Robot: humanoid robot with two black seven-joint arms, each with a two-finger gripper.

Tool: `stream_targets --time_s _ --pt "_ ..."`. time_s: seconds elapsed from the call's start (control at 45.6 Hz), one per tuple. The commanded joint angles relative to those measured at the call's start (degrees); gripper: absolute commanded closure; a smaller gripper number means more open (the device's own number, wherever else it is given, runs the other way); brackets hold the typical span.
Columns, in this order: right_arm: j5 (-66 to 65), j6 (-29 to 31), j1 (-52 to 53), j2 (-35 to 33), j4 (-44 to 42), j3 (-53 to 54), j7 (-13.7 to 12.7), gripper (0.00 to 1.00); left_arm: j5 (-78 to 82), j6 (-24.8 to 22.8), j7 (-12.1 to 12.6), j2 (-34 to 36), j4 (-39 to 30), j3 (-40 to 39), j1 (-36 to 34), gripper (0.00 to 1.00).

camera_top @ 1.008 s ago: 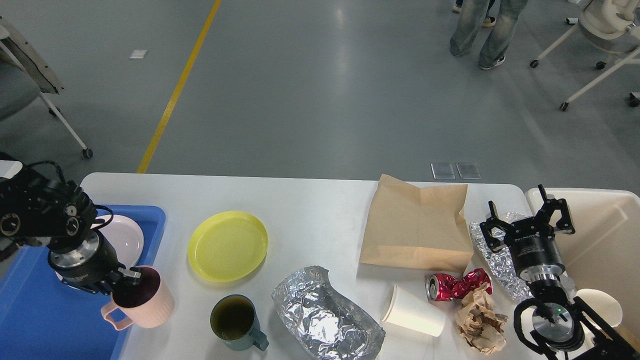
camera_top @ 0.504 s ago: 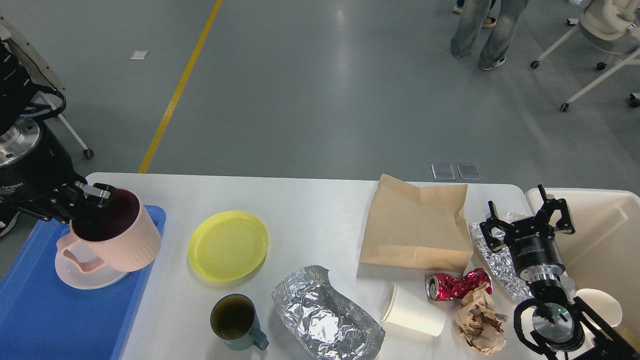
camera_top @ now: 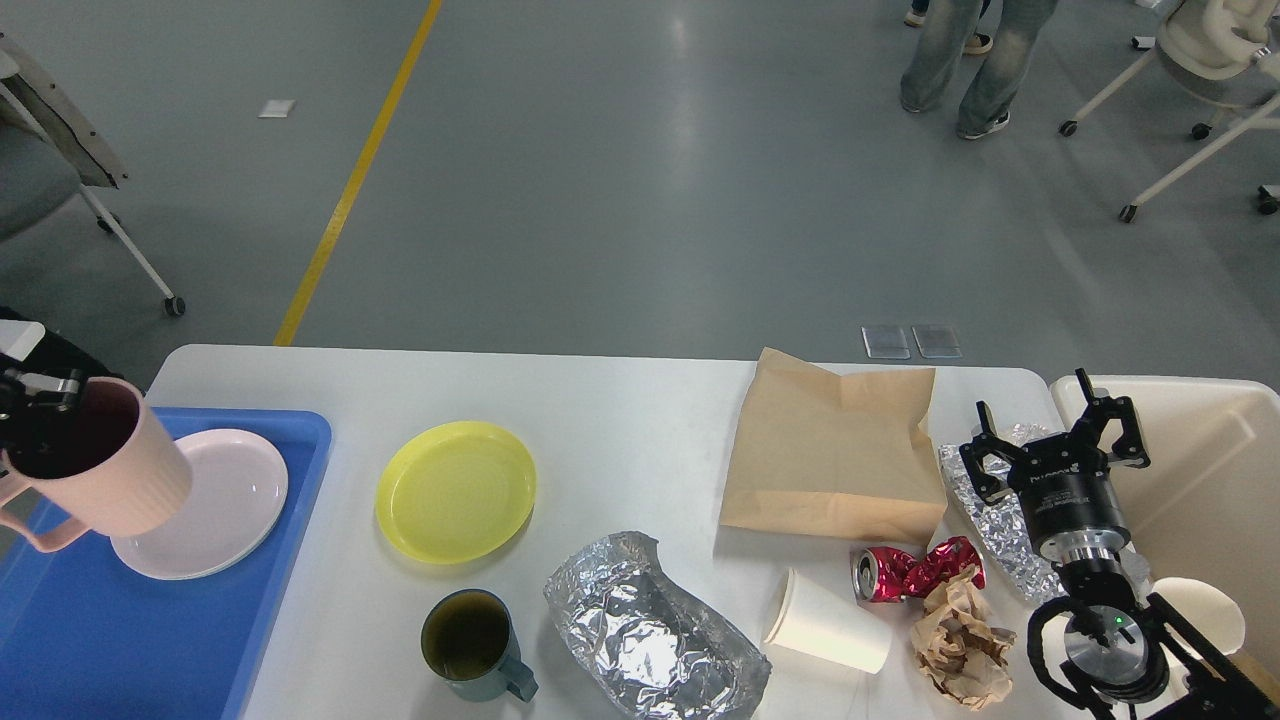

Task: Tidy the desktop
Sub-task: 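Lift the pink mug and set it at the tray's near corner, then raise the left gripper and move it toward the dark green mug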

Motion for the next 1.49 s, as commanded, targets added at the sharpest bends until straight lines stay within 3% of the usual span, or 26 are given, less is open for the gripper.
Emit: stream_targets --time_s 0.0,0.175,0.373,0.504,0.702,1.162,1.25,1.381,1.425,1.469 --pt "0.0 0.0 0.0 0.0 0.0 0.0 0.04 0.0 2.34 -0.2 -0.09 7.65 9.31 -4.43 10.59 1.0" --pt "0.0 0.0 0.0 0.0 0.0 0.0 0.04 0.0 4.89 0.24 -0.27 11.26 21.88 -16.55 29.48 1.0" --pt "0.0 0.0 0.0 0.0 0.0 0.0 0.04 0.0 5.68 0.42 -0.26 11.7 36.11 -35.35 52.07 1.0" --pt "0.0 0.0 0.0 0.0 0.0 0.0 0.04 0.0 8.93 0.42 -0.09 11.0 40.17 -47.05 62.89 1.0" --pt "0.0 0.0 0.0 0.0 0.0 0.0 0.04 0.0 9.82 0.68 -0.18 8.63 44.21 -51.28 67.99 1.0" --pt "0.0 0.0 0.0 0.0 0.0 0.0 0.04 0.0 8.76 2.0 -0.18 8.45 44.92 -51.46 68.35 0.96" --pt "0.0 0.0 0.0 0.0 0.0 0.0 0.04 0.0 8.15 3.05 -0.18 8.45 44.83 -51.37 68.44 0.83" --pt "0.0 0.0 0.0 0.0 0.0 0.0 0.04 0.0 6.22 5.95 -0.35 8.62 44.83 -51.63 68.53 0.23" --pt "0.0 0.0 0.0 0.0 0.0 0.0 0.04 0.0 4.55 6.3 -0.27 8.62 44.31 -51.37 68.53 0.12" --pt "0.0 0.0 0.0 0.0 0.0 0.0 0.04 0.0 3.14 5.96 -0.09 8.71 44.13 -51.11 68.62 0.08"
